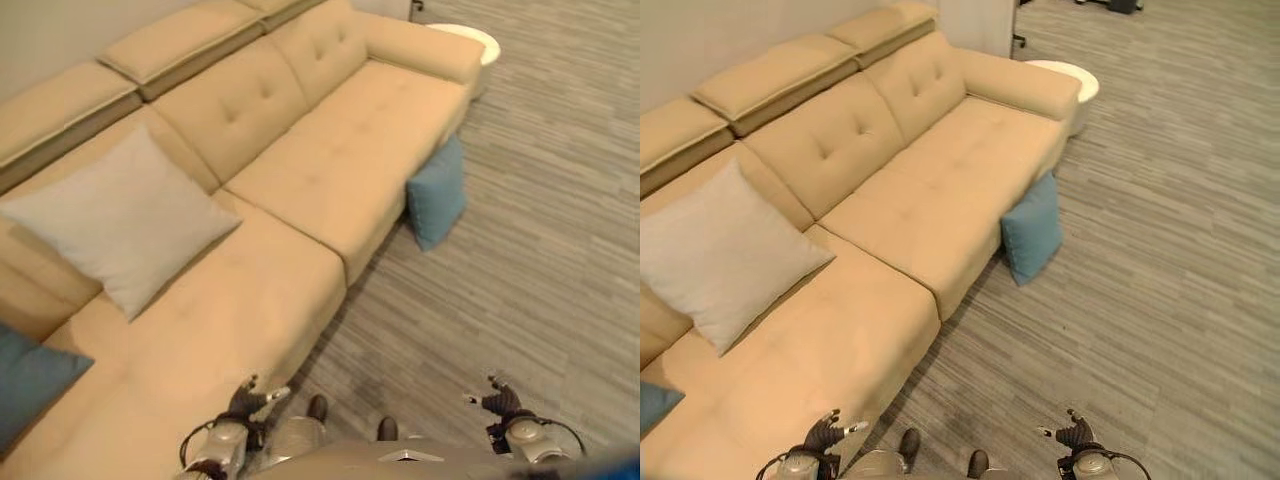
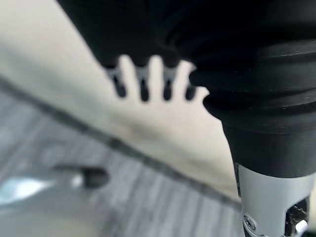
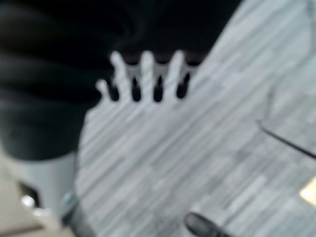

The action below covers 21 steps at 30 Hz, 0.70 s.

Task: Pick up all the scattered cushions and arrange them neatly on the sofa.

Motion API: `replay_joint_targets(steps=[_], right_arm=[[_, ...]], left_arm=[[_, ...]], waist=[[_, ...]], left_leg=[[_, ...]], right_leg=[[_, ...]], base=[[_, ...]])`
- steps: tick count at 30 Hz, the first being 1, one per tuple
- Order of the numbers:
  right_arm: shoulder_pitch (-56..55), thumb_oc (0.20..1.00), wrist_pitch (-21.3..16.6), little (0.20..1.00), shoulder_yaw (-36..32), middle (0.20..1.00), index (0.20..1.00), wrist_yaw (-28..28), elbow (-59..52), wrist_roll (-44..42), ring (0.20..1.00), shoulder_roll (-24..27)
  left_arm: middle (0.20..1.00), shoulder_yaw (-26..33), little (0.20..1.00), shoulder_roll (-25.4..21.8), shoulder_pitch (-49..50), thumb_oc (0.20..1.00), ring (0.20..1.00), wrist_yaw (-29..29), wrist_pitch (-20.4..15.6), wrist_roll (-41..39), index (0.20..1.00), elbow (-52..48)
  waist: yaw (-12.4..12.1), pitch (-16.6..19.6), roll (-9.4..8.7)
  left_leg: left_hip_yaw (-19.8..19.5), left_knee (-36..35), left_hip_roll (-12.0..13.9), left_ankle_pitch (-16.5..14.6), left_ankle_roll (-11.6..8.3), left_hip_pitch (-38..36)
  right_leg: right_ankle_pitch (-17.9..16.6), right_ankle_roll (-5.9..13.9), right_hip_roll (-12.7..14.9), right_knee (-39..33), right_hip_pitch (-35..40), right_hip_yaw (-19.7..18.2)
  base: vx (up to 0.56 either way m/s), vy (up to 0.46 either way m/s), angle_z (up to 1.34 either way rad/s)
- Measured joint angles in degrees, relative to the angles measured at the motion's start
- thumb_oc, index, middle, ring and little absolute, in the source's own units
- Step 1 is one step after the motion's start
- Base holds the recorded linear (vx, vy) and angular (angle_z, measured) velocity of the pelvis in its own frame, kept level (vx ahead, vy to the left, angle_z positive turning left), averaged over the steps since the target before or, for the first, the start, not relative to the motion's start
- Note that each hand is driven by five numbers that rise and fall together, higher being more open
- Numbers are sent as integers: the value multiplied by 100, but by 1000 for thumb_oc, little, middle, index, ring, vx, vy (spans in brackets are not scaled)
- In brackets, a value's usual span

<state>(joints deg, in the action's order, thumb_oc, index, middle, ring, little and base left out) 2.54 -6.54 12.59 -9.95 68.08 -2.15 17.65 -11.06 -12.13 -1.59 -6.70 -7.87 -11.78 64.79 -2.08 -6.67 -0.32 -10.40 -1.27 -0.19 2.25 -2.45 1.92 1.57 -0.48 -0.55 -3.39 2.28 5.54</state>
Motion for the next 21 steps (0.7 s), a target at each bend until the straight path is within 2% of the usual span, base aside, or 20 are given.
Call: replay_joint_targets(steps=[1, 3, 4, 5, 6, 7, 8, 10, 12, 13, 14, 16, 18, 19, 20, 21], right_arm=[[1, 1000, -7, 1000, -20, 1000, 1000, 2, 64, 1, 1000, -29], [92, 1000, -9, 1000, -54, 1000, 1000, -3, 62, 3, 1000, -93], [92, 1000, -9, 1000, -26, 1000, 1000, -24, 62, 3, 1000, -162], [102, 1000, -13, 1000, -7, 1000, 1000, -15, 62, 16, 1000, -201], [173, 1000, -10, 1000, 22, 1000, 1000, -10, 62, 21, 1000, -243], [341, 1000, -14, 1000, 60, 1000, 1000, -13, 20, 34, 1000, -288], [351, 1000, -11, 1000, 66, 1000, 1000, -12, 40, 82, 1000, -293], [320, 1000, -7, 1000, 121, 1000, 1000, -12, 37, 131, 1000, -319], [327, 1000, -12, 1000, 112, 1000, 1000, -6, -47, 131, 1000, -332], [313, 1000, -16, 1000, 107, 1000, 1000, -7, -83, 128, 1000, -339], [283, 1000, -10, 1000, 81, 1000, 1000, -8, -71, 124, 1000, -298], [167, 1000, -20, 1000, 84, 1000, 1000, -9, -81, 82, 1000, -305], [7, 1000, -23, 1000, 73, 1000, 1000, -14, -70, 46, 1000, -293], [-1, 1000, -22, 1000, 2, 1000, 1000, -38, -75, -6, 1000, -308], [29, 1000, -22, 1000, 47, 1000, 1000, -43, -87, -86, 1000, -349], [65, 1000, -20, 1000, 121, 1000, 1000, -49, -88, -101, 1000, -314]], left_arm=[[1000, -72, 1000, 7, -80, 1000, 1000, 5, -9, 9, 1000, -9], [1000, -114, 1000, 2, -110, 1000, 1000, 9, -2, 17, 1000, -25], [1000, -100, 1000, -32, -155, 1000, 1000, 4, -8, 17, 1000, -80], [1000, -124, 1000, -53, -133, 1000, 1000, 6, -3, 17, 1000, -100], [1000, -109, 1000, -93, -161, 1000, 1000, 1, -10, 17, 1000, -206], [1000, -38, 1000, -163, -169, 1000, 1000, 7, -11, 48, 1000, -197], [1000, 20, 1000, -155, -158, 1000, 1000, 3, -11, 92, 1000, -201], [1000, 73, 1000, -209, -115, 1000, 1000, -6, -16, 157, 1000, -219], [1000, 120, 1000, -332, -123, 1000, 1000, -13, -16, 166, 1000, -178], [1000, 204, 1000, -377, -75, 1000, 1000, -16, -18, 167, 1000, -83], [1000, 212, 1000, -282, -2, 1000, 1000, -29, -16, 167, 1000, 22], [1000, 192, 1000, -173, 51, 1000, 1000, -29, -11, 165, 1000, 75], [1000, 154, 1000, -83, 67, 1000, 1000, -19, -22, 165, 1000, 87], [1000, 156, 1000, -42, 1, 1000, 1000, -23, -23, 158, 1000, 209], [1000, 180, 1000, -140, -103, 1000, 1000, -26, -21, 150, 1000, 225], [1000, 103, 1000, -126, -71, 1000, 1000, -30, -19, 150, 1000, 225]], waist=[[-43, -54, -74], [-53, -101, -161], [-58, -152, -231], [-121, -196, -248], [-240, -292, -251], [-364, -469, -205], [-416, -483, -194], [-450, -493, -177], [-425, -472, -266], [-358, -448, -318], [-327, -413, -179], [-328, -368, -107], [-339, -297, -249], [-354, -319, -314], [-446, -311, -493], [-503, -321, -510]], left_leg=[[240, -117, -6, -33, 62, -105], [644, -200, -3, -12, 139, -126], [755, -153, -45, -43, 165, -130], [1044, -187, 29, -44, 218, -147], [1338, -190, 111, -39, 231, -159], [1674, -117, 177, -105, 334, -181], [1817, -126, 173, -149, 361, -226], [1864, -86, 181, -352, 309, -309], [1892, -104, 185, -363, 230, -337], [1857, -115, 189, -355, 154, -347], [1818, -141, 408, -312, 19, -490], [1632, 204, 632, -348, -77, -412], [1417, 685, 631, -224, -198, -154], [1241, 1265, 630, -231, -227, 115], [977, 2622, 604, -167, -410, 770], [653, 3043, 523, -272, -484, 1018]], right_leg=[[-61, 120, 9, 49, -135, -359], [-120, 244, 109, 91, -300, -419], [-156, 220, 140, 180, -404, -422], [-190, 306, 163, 371, -560, -385], [-258, 486, 157, 655, -871, -13], [-57, 536, 417, 1070, -1077, 1012], [-26, 585, 696, 1237, -1098, 1576], [-27, 649, 1038, 1335, -1043, 1623], [-49, 736, 1220, 1320, -1036, 1400], [-68, 721, 1197, 1144, -954, 1251], [-98, 519, 921, 781, -663, 1276], [-90, 467, 646, 484, -341, 1371], [-148, 298, 582, 146, -162, 1538], [-96, 214, 546, 17, -56, 1547], [-107, -86, 506, -211, 138, 1463], [-43, -201, 427, -211, 219, 1388]], base=[[-28, 47, -107], [-59, 12, -108], [-54, -19, -94], [-55, -66, -115], [-26, -105, -151], [-2, -143, -143], [58, -139, -114], [124, -147, -52], [158, -165, -18], [194, -290, -1], [178, -308, 4], [114, -256, 11], [141, -283, 28], [125, -173, 1], [205, -187, -17], [351, -185, -28]])
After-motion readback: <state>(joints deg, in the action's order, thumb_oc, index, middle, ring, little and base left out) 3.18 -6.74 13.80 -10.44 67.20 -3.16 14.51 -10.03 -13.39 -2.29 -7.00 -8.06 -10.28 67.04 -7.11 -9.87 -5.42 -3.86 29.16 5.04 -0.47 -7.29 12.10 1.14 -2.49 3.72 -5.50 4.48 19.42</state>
